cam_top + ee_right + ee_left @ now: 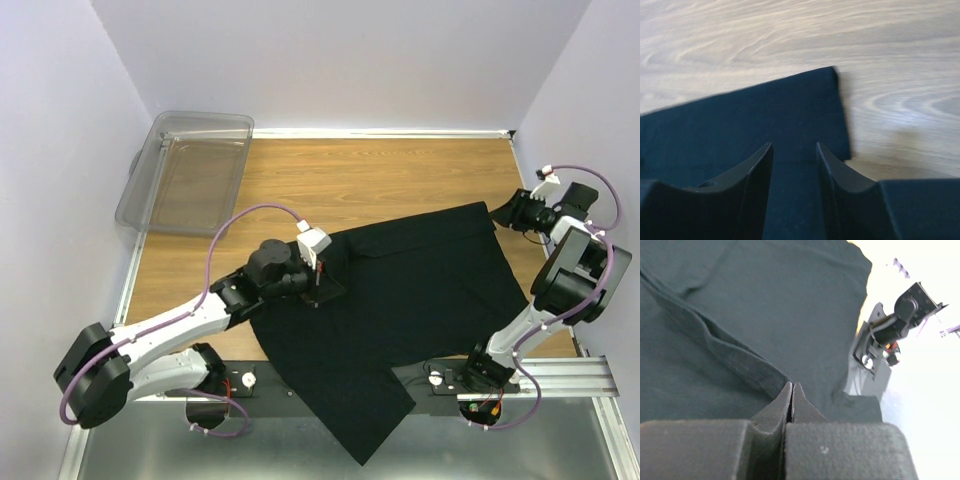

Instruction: Fold and stack the t-shirts

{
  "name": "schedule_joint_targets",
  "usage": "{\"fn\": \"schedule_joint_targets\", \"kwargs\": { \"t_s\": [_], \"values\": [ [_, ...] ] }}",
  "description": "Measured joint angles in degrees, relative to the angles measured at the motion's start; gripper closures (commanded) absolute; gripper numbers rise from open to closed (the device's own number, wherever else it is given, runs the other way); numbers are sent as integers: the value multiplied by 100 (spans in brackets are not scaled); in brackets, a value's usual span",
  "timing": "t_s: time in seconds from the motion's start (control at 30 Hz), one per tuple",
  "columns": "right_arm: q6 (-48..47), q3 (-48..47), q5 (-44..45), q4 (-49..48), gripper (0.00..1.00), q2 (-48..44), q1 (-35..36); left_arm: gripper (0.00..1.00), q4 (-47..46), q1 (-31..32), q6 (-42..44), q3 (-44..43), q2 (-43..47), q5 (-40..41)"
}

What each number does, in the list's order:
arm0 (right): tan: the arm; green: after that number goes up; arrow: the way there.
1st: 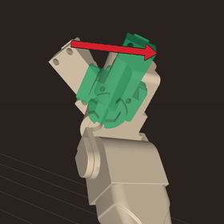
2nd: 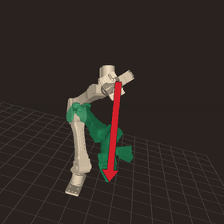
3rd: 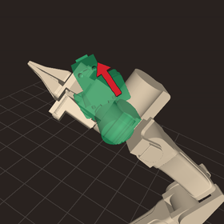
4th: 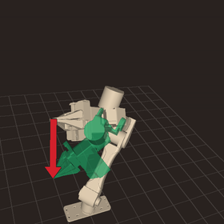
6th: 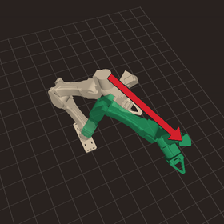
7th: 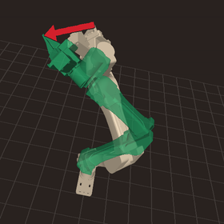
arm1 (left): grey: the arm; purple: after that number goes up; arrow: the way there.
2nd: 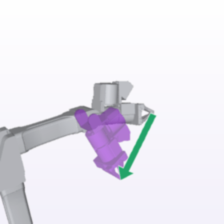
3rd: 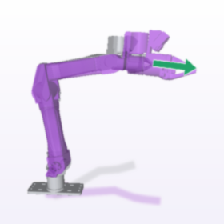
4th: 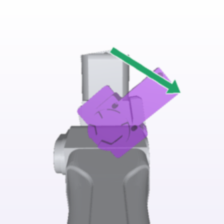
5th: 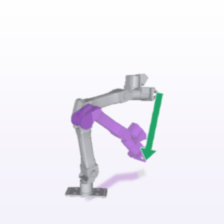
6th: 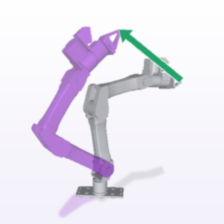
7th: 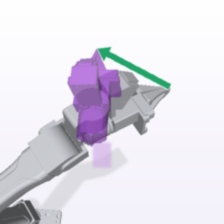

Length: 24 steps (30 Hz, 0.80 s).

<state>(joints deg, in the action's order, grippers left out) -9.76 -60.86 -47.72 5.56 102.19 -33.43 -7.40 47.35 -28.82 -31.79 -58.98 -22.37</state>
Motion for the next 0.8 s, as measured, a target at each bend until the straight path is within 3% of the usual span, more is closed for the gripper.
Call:
{"fn": "schedule_joint_targets", "kwargs": {
  "t_s": [0.1,0.13,0.2,0.33,0.47,0.57,0.7,0.8],
  "values": [
    [-468,11,-240,393,48,-144,52,79,-94,293,-127,13,-286,31],
    [-667,15,-323,570,48,-195,87,59,-133,404,-168,13,-428,61],
    [-1073,20,-470,931,47,-289,184,41,-131,614,-214,9,-693,144],
    [-2103,13,-691,1834,44,-439,555,31,269,833,-271,-57,-688,684],
    [-3268,9,-826,2918,45,-643,1329,11,883,890,-289,-256,389,1849],
    [-3641,11,-852,3320,45,-874,2175,7,1207,892,-323,-520,1679,2857],
    [-3517,11,-828,3392,45,-1132,3388,7,1458,857,-522,-614,2800,3895],
    [-2927,15,-411,3136,45,-1237,4240,7,1532,741,-820,-461,2927,4242]
  ]
}}
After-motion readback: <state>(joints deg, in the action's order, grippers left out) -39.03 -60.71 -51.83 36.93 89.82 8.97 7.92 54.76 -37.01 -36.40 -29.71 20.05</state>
